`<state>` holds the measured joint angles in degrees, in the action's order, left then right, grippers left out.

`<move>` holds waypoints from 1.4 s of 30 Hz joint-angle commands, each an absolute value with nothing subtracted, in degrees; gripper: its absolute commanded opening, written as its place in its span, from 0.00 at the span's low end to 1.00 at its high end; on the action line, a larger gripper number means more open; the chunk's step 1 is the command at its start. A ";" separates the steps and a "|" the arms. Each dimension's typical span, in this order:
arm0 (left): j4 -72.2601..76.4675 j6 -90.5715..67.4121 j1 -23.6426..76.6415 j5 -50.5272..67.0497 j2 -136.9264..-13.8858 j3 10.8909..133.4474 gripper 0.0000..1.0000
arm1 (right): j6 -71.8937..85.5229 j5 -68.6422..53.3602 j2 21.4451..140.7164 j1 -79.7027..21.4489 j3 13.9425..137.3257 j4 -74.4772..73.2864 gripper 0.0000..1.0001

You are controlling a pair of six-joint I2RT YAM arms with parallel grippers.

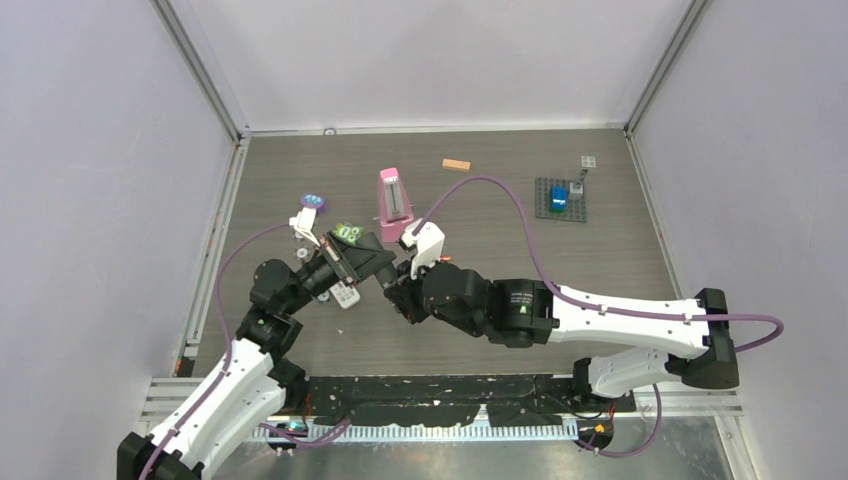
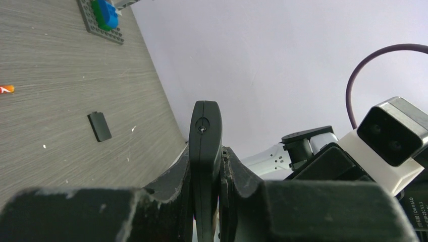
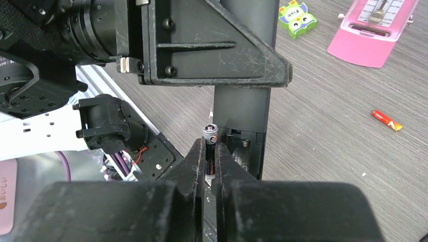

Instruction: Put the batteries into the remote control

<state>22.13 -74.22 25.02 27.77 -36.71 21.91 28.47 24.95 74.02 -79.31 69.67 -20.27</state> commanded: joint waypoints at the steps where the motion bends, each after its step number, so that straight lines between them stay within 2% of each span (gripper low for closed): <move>1: 27.31 -74.06 25.02 30.48 -36.67 22.38 0.00 | 29.07 30.22 72.25 -79.80 71.70 -19.68 0.05; 21: 29.78 -75.19 24.99 30.78 -37.73 22.50 0.00 | 25.58 26.61 76.46 -79.89 75.48 -25.33 0.05; 28: 31.10 -75.28 24.97 30.64 -37.82 22.50 0.00 | 24.06 22.26 77.82 -79.98 77.84 -29.28 0.13; 38: 31.94 -75.94 24.96 28.51 -36.75 21.67 0.00 | 27.03 19.59 77.78 -79.98 77.88 -32.47 0.15; 42: 32.93 -76.23 24.97 29.22 -37.20 21.47 0.00 | 27.72 20.79 78.10 -79.97 78.47 -32.42 0.22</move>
